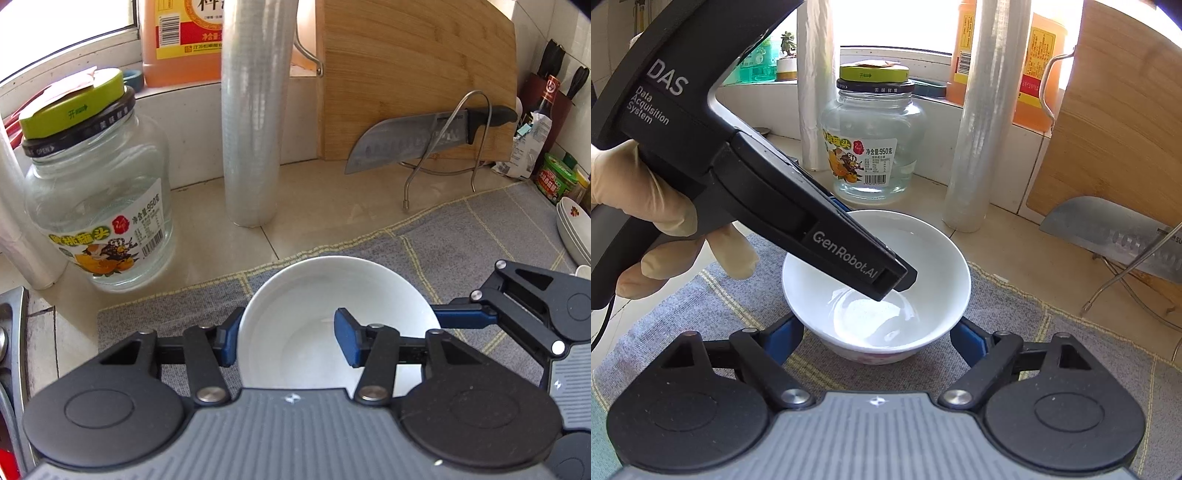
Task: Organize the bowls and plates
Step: 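Close the left gripper on the pink-flower bowl rim, then carry the pink-flower bowl with the left gripper over the nested white bowls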
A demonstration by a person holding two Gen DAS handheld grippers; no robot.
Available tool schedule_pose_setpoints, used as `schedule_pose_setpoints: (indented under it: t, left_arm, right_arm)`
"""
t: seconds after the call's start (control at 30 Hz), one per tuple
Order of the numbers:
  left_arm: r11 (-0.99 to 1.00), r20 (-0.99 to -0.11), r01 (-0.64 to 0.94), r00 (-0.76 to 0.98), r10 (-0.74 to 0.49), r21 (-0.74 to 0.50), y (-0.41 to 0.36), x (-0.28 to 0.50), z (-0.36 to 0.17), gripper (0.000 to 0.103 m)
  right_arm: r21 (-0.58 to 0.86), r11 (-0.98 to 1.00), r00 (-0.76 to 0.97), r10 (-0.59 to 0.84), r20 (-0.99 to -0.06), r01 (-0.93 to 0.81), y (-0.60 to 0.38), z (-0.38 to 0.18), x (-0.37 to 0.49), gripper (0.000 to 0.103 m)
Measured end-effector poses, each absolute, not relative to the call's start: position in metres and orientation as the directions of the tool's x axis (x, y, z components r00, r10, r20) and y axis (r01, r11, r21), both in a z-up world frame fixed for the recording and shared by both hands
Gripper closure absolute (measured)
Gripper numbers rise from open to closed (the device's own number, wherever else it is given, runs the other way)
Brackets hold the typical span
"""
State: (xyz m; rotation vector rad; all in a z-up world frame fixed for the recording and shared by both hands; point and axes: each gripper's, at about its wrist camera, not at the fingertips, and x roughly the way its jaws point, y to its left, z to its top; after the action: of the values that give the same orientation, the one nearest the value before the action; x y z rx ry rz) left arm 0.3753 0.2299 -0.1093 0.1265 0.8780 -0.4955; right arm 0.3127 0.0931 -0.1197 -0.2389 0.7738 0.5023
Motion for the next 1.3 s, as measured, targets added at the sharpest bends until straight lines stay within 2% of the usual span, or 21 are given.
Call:
schedule_pose_setpoints:
  t: [0.47, 1.3]
  left_arm:
    - [0.868, -0.759, 0.489, 0.534, -0.372, -0.082, 0.222, 0.364, -0.098, 0.053]
    - [0.865, -0.741, 0.494, 0.547, -0.390, -0.090, 0.182, 0.279, -0.048, 0.053]
  right_arm:
    - [-0.027, 0.855, 0.593, 0.336, -0.732, -0.517, 0.088, -0.111, 0.304, 0.015]
    - [0.024, 0.826, 0.548, 0.395, -0.737, -0.563, 0.041, -0.064, 0.231, 0.015]
